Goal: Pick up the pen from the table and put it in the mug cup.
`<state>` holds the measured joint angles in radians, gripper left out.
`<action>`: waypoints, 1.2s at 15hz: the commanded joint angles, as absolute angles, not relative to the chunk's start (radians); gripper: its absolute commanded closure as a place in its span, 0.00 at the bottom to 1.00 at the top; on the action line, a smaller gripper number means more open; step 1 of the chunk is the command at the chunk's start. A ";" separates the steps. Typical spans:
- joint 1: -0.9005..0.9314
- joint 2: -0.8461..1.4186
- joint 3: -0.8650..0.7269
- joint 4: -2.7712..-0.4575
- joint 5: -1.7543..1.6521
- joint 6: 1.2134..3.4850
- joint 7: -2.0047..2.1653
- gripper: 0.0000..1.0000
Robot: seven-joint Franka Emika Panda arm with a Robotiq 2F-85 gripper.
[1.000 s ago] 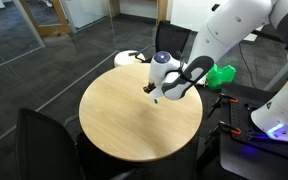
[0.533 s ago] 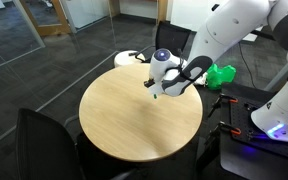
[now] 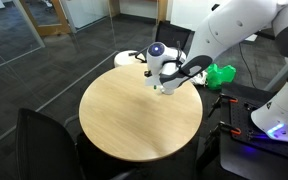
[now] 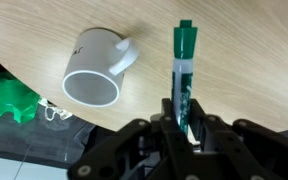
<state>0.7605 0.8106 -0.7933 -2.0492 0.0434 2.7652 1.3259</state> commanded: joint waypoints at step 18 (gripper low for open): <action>0.614 0.846 -0.738 -1.748 -0.394 1.992 2.107 0.95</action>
<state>0.6819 0.8555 -0.8023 -1.7937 -0.3377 2.0902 2.0209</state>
